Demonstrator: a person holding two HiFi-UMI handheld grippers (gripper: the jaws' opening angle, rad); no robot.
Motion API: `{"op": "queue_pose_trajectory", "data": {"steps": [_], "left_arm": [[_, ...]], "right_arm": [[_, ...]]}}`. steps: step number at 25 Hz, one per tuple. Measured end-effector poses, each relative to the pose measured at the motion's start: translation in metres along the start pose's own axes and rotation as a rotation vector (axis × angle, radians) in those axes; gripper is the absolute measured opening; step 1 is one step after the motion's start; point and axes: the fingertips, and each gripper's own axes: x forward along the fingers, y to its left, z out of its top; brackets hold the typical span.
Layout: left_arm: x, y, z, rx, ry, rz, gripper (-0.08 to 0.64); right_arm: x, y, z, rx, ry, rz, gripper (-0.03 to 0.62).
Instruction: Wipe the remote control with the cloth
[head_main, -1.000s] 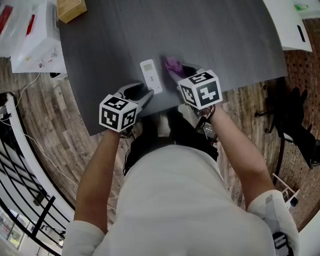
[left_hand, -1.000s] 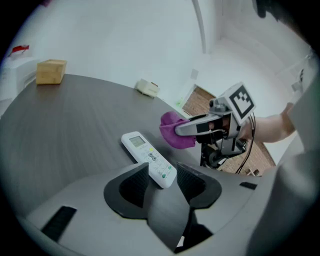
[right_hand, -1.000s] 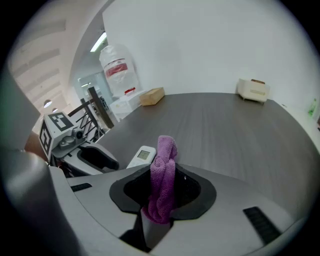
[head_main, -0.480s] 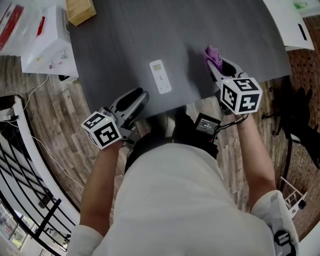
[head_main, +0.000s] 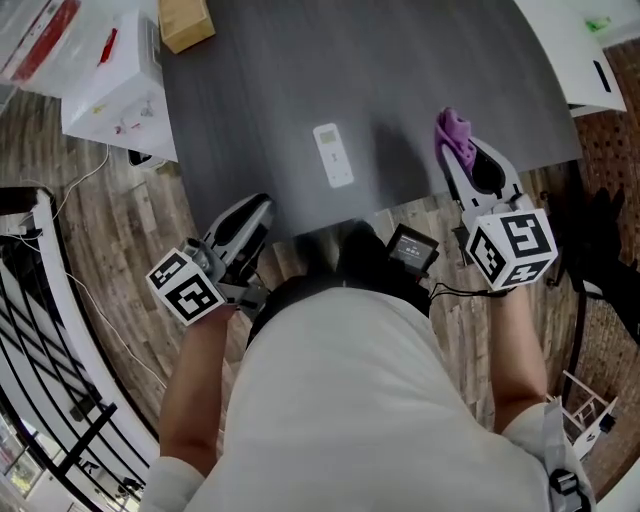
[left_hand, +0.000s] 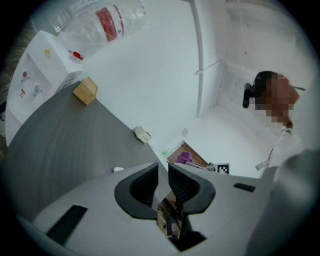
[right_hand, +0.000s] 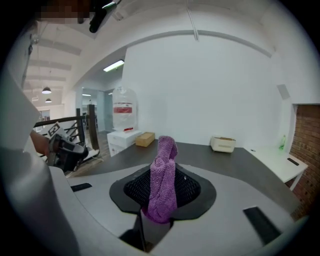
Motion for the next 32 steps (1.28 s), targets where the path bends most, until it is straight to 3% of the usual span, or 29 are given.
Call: {"op": "queue_pose_trajectory", "data": {"steps": [3,8,11,17,22,28,32], "left_arm": [[-0.008,-0.014,0.005,0.022,-0.053,0.013,0.064],[-0.015,-0.060,0.006,0.082,-0.159,0.028,0.064],[-0.011,-0.086,-0.010,0.093,-0.200,0.054,0.064],[0.010,-0.138,-0.054,0.041,-0.250,0.024,0.060],[0.008,-0.185,-0.102,0.040,-0.261,0.054,0.055],[-0.027,-0.206,-0.138,0.040,-0.271,0.124,0.052],[-0.028,-0.208,-0.153,0.026,-0.269,0.122,0.051]], "right_arm": [[-0.018,0.022,0.009,0.055,-0.032,0.076,0.101],[-0.056,0.039,0.000,0.380,-0.029,0.216,0.101],[-0.078,0.053,-0.005,0.470,-0.011,0.305,0.101],[-0.106,0.058,-0.004,0.438,-0.042,0.394,0.101],[-0.146,0.046,-0.020,0.421,-0.058,0.451,0.101],[-0.179,0.027,-0.040,0.410,-0.052,0.423,0.101],[-0.197,0.021,-0.041,0.365,-0.067,0.393,0.101]]}}
